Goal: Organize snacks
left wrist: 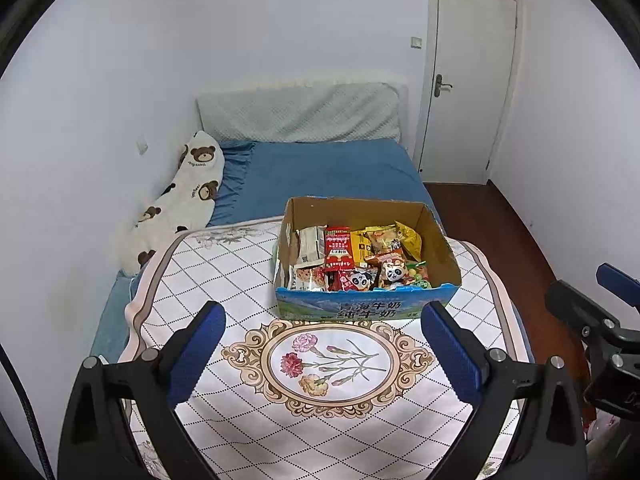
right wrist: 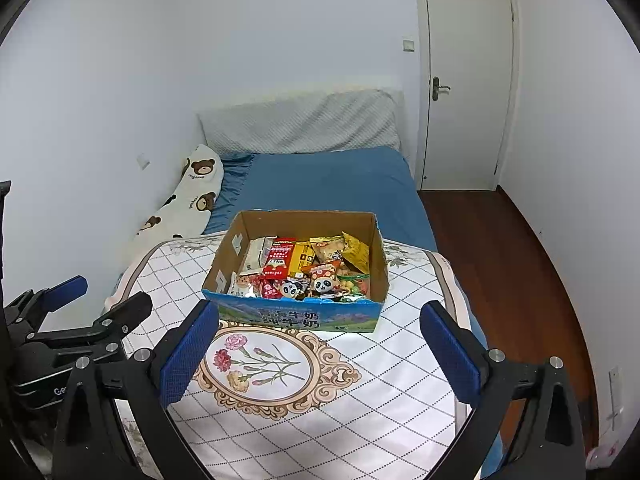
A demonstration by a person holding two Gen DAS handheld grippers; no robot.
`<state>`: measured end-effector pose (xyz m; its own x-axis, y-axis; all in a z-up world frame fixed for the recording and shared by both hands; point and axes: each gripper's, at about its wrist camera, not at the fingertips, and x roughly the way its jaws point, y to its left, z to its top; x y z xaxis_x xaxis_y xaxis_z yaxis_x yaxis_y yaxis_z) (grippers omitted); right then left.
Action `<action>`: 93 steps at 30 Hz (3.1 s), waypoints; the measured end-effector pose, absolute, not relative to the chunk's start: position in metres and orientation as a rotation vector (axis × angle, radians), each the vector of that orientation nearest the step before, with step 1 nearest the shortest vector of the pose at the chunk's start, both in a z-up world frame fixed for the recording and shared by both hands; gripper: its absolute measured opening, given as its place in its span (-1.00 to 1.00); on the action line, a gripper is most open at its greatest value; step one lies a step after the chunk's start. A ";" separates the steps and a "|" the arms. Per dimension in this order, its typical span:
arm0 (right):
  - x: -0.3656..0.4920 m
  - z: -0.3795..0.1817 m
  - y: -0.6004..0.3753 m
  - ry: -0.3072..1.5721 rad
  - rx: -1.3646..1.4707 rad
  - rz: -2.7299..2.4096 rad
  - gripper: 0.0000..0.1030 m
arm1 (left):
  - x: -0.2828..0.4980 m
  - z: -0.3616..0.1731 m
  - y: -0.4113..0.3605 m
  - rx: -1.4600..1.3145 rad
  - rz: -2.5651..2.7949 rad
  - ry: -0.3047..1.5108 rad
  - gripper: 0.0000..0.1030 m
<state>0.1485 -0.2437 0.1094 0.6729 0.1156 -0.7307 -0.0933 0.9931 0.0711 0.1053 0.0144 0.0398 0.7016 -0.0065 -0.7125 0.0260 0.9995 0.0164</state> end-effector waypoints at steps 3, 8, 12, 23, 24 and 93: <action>0.147 0.109 -0.246 0.828 0.030 0.113 0.99 | 0.105 0.040 0.014 0.026 -0.014 0.787 0.94; 0.152 0.104 -0.249 0.828 0.029 0.098 1.00 | 0.110 0.035 0.014 0.022 -0.002 0.782 0.94; 0.164 0.094 -0.252 0.828 0.024 0.070 1.00 | 0.121 0.027 0.013 0.023 -0.003 0.793 0.99; 0.212 0.048 -0.257 0.862 0.021 0.018 1.00 | 0.169 -0.006 0.012 0.030 0.043 0.818 0.99; 0.216 0.044 -0.257 0.863 0.020 0.014 1.00 | 0.173 -0.009 0.012 0.029 0.045 0.822 0.99; 0.256 0.008 -0.254 0.931 -0.010 -0.010 1.00 | 0.209 -0.038 0.006 0.037 0.035 0.898 0.99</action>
